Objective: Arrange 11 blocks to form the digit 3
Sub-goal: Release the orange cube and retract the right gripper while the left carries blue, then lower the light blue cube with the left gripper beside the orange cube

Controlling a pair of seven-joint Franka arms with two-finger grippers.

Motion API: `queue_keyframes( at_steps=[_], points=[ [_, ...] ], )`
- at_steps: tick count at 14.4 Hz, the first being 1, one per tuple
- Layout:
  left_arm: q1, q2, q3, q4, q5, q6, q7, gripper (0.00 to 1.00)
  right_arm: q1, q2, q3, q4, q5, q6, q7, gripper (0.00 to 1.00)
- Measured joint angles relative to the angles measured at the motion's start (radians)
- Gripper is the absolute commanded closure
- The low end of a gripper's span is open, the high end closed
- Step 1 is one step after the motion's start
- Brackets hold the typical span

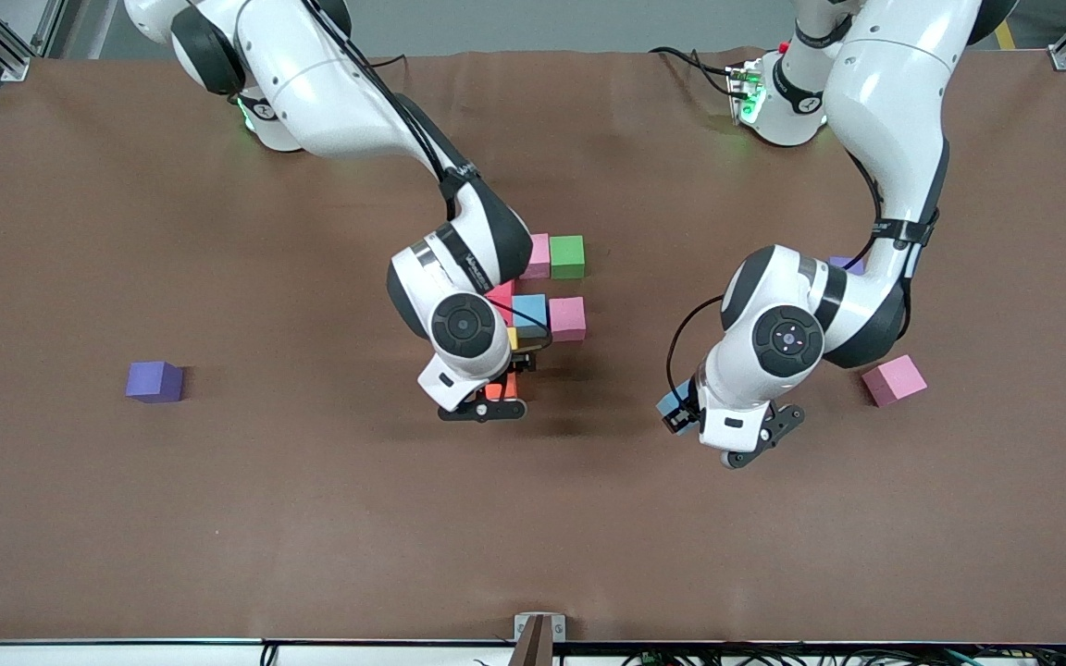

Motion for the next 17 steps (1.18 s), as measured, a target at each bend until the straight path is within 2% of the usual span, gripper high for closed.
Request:
queue_keyframes(
  at_steps=[4,9,12,14,17],
  points=[
    [-0.045,0.022,-0.001,0.000,-0.023,0.002,-0.174,0.88,-0.112,-0.128,-0.013,0.007,-0.002,-0.052,0.001,0.00],
    [-0.102,0.043,-0.001,0.000,-0.107,0.071,-0.572,0.85,-0.320,-0.304,-0.017,0.000,-0.012,-0.155,-0.013,0.00],
    [-0.156,0.068,-0.001,-0.001,-0.108,0.142,-0.823,0.85,-0.439,-0.415,-0.017,-0.034,-0.056,-0.221,-0.144,0.00],
    [-0.202,0.100,0.001,-0.002,-0.108,0.212,-0.957,0.85,-0.520,-0.497,-0.016,-0.098,-0.066,-0.238,-0.249,0.00],
    [-0.274,0.146,0.020,-0.001,-0.099,0.263,-1.059,0.85,-0.661,-0.610,0.007,-0.194,-0.068,-0.241,-0.428,0.00]
  ],
)
